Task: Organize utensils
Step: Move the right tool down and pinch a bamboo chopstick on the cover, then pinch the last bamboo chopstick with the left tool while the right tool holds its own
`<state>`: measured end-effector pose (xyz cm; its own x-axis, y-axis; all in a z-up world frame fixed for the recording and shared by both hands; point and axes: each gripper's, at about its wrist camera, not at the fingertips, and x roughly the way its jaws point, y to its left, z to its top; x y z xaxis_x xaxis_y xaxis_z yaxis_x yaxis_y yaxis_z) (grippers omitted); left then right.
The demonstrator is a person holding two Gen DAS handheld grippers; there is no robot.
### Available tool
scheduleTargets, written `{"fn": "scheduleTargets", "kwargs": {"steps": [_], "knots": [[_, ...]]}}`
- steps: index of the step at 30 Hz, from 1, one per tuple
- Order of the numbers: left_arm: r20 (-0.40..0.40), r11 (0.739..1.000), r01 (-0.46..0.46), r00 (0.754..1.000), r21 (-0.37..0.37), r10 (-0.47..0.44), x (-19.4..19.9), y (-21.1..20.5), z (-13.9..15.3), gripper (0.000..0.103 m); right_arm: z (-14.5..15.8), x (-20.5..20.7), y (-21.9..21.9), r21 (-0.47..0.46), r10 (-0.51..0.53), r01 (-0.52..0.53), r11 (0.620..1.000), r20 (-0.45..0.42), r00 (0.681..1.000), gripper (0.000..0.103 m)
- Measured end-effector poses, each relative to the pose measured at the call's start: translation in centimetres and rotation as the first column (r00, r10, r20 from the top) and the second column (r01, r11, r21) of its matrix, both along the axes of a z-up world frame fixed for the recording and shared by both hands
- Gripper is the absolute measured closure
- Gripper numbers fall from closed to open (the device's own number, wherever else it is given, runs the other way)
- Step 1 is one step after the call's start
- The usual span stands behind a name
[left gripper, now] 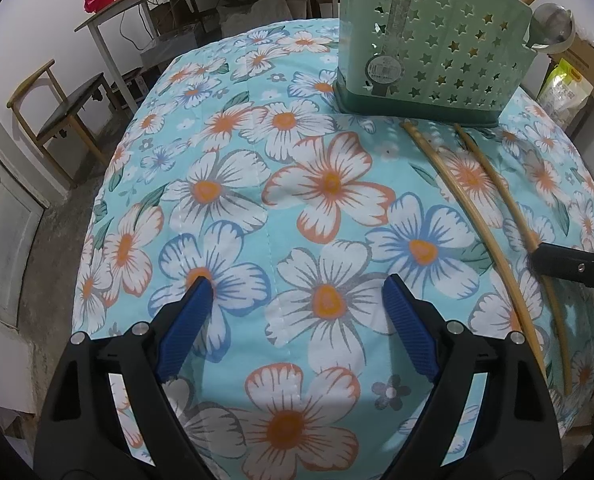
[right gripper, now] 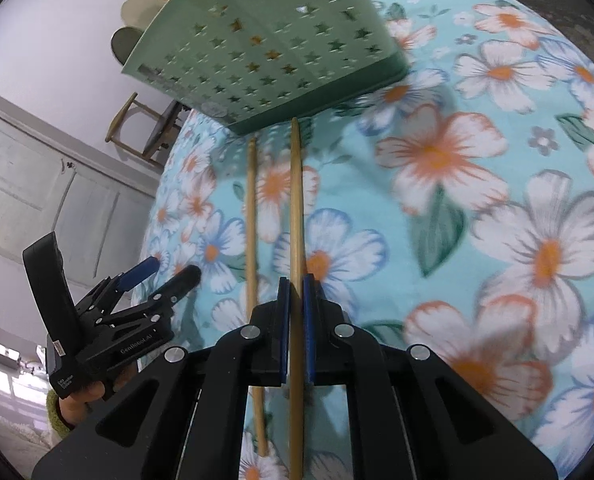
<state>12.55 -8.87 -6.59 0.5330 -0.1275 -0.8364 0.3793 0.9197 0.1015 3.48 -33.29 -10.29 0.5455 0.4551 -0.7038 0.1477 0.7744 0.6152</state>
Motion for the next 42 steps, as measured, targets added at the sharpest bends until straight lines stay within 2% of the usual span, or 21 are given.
{"fn": "scheduleTargets", "kwargs": {"steps": [3, 6, 7, 10, 13, 15, 17, 19, 21, 23, 24, 29, 39, 42], "knots": [[0.008, 1.000, 0.002, 1.000, 0.001, -0.002, 0.0, 0.0, 0.1, 0.020, 0.0, -0.5, -0.3, -0.032, -0.013, 0.013, 0.999, -0.004, 1.000, 0.096], [0.074, 1.000, -0.002, 0.997, 0.005, 0.002, -0.4, 0.1, 0.9, 0.020, 0.1, -1.1, -0.6, -0.070, -0.026, 0.026, 0.997, -0.007, 1.000, 0.096], [0.090, 1.000, 0.003, 0.996, -0.018, -0.001, -0.5, 0.2, 1.4, 0.020, 0.1, -1.3, -0.6, -0.077, -0.028, 0.028, 0.997, -0.007, 1.000, 0.096], [0.080, 0.985, 0.058, 0.996, -0.160, -0.045, -0.5, 0.2, 2.8, 0.020, 0.1, -1.4, -0.4, -0.098, -0.032, 0.032, 0.995, -0.002, 0.999, 0.096], [0.004, 0.945, 0.151, 0.988, -0.290, -0.156, -0.3, -1.2, 3.0, 0.028, 0.1, -1.5, -0.2, -0.117, -0.035, 0.035, 0.992, 0.002, 0.999, 0.096], [-0.048, 0.920, 0.197, 0.973, -0.339, -0.226, -0.1, -2.5, 2.5, 0.036, 0.1, -1.5, 0.0, -0.121, -0.038, 0.038, 0.992, 0.004, 0.999, 0.096], [-0.092, 0.912, 0.233, 0.956, -0.337, -0.278, 0.1, -3.9, 1.5, 0.047, 0.1, -1.5, 0.0, -0.117, -0.043, 0.043, 0.992, 0.005, 0.999, 0.096], [-0.118, 0.915, 0.259, 0.944, -0.309, -0.307, 0.1, -5.0, 0.6, 0.056, 0.1, -1.4, 0.3, -0.122, -0.046, 0.046, 0.991, 0.007, 0.999, 0.096], [-0.106, 0.934, 0.261, 0.950, -0.243, -0.293, -0.4, -5.8, 0.1, 0.064, 0.1, -1.4, 0.5, -0.137, -0.047, 0.049, 0.989, 0.012, 0.999, 0.096], [-0.096, 0.937, 0.266, 0.951, -0.227, -0.293, -0.5, -5.9, 0.2, 0.082, 0.2, -1.4, 0.8, -0.154, -0.049, 0.052, 0.987, 0.020, 0.999, 0.096], [-0.100, 0.937, 0.262, 0.952, -0.230, -0.291, -0.5, -5.8, 0.2, 0.087, 0.2, -1.4, 0.9, -0.161, -0.049, 0.052, 0.986, 0.024, 0.999, 0.096], [-0.111, 0.942, 0.227, 0.959, -0.246, -0.260, -0.7, -4.3, 0.8, 0.098, 0.4, -1.5, 1.2, -0.176, -0.035, 0.040, 0.984, 0.036, 0.999, 0.096], [-0.169, 0.967, 0.109, 0.974, -0.230, -0.151, -2.6, 2.8, 1.0, 0.098, 0.7, -3.0, 1.1, -0.178, 0.034, -0.034, 0.983, -0.006, 0.999, 0.096], [-0.188, 0.964, 0.083, 0.973, -0.252, -0.133, -2.8, 4.3, 0.9, 0.098, 0.7, -3.2, 1.3, -0.187, 0.067, -0.071, 0.980, -0.024, 0.997, 0.096]]}}
